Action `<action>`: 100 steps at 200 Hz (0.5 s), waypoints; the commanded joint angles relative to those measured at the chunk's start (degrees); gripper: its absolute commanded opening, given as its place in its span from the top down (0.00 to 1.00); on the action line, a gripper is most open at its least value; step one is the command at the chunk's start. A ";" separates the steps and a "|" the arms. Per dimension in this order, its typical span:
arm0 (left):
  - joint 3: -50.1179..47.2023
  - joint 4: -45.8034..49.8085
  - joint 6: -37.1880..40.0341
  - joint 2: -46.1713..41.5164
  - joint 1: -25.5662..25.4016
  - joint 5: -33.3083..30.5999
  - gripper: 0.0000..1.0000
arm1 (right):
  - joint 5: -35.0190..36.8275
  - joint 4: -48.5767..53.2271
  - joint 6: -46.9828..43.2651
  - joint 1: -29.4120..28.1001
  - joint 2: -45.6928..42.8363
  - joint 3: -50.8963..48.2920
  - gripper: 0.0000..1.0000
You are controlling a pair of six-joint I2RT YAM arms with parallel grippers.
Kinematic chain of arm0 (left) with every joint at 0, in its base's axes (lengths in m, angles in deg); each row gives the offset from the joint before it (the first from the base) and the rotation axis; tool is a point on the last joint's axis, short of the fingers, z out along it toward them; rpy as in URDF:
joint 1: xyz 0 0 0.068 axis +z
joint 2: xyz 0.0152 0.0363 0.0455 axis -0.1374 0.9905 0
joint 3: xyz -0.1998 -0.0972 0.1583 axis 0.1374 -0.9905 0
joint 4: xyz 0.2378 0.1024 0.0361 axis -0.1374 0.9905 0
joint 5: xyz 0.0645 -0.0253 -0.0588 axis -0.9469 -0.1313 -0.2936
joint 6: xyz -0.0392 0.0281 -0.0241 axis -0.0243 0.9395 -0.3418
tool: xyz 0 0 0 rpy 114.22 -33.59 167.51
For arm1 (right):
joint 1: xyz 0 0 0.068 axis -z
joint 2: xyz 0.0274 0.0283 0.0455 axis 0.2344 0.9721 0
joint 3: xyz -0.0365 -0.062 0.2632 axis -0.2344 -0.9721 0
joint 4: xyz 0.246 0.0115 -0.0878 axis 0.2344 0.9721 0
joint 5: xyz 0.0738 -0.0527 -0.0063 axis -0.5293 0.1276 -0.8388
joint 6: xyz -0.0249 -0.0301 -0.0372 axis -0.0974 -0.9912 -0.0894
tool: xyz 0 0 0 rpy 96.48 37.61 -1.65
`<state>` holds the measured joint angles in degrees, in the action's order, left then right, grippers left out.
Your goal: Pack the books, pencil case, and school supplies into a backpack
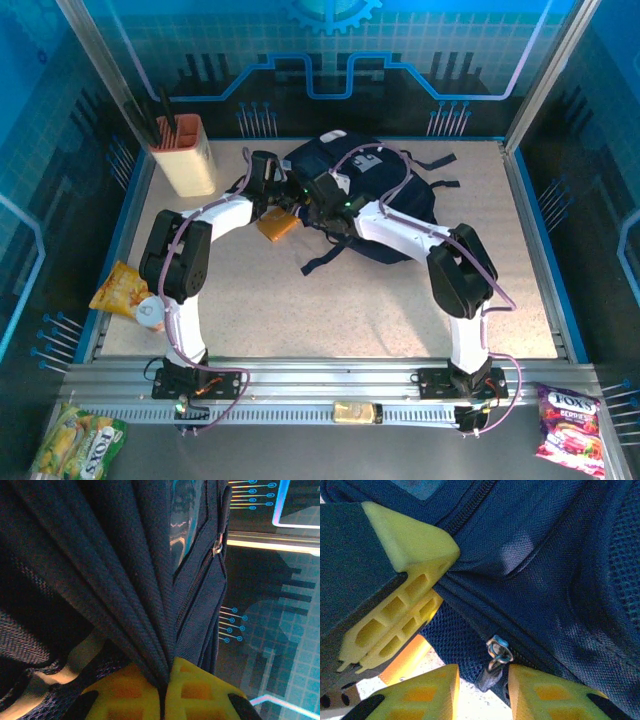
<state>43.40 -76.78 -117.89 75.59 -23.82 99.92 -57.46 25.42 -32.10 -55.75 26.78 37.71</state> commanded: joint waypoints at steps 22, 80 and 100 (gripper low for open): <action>-0.11 -3.35 -0.75 -2.67 -1.65 6.50 1.00 | 3.51 2.60 0.35 0.89 2.43 2.94 0.74; 0.73 -2.61 -0.95 -2.58 -1.74 6.30 1.00 | 4.77 5.82 0.43 1.41 4.32 4.76 0.79; 0.99 -2.15 -0.74 -2.46 -1.83 6.13 1.00 | 4.76 7.15 0.53 1.59 5.36 6.37 0.78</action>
<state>43.40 -76.76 -118.48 75.59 -23.93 99.86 -55.87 30.12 -32.10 -55.51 29.38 41.38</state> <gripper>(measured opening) 0.077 0.216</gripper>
